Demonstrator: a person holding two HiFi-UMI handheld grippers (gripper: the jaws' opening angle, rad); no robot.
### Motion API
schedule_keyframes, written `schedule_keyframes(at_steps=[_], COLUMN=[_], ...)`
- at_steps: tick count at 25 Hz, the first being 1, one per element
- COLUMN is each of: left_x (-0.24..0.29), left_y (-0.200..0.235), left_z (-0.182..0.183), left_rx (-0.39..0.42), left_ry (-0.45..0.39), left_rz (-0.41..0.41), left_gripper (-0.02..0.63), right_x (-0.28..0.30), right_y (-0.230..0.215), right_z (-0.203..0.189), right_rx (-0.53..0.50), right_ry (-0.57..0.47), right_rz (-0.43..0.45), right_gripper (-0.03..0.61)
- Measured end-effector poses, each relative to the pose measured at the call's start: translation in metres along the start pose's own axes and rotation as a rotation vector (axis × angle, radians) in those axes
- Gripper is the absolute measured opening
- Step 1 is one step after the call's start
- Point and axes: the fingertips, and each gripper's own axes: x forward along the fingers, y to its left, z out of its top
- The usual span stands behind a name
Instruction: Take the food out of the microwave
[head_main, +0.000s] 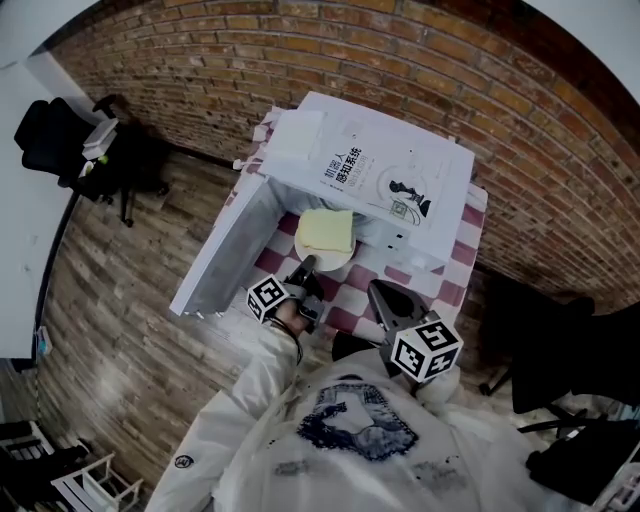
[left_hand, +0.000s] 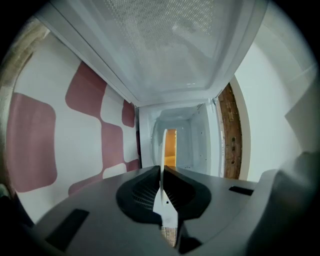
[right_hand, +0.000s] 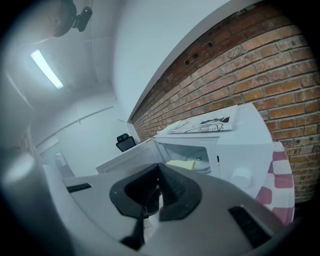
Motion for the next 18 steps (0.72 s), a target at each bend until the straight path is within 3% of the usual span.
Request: schedule_keyframes(at_steps=[18], left_x=[-0.124], left_y=[-0.042], left_z=[-0.043], left_rx=[0.001], left_ry=[-0.057], left_rz=[-0.046], left_gripper=[0.023], right_x=[-0.051], right_y=[0.085], right_z=[-0.051], right_rx=[-0.032], right_ry=[-0.021], right_rz=[0.072], right_gripper=[0.014])
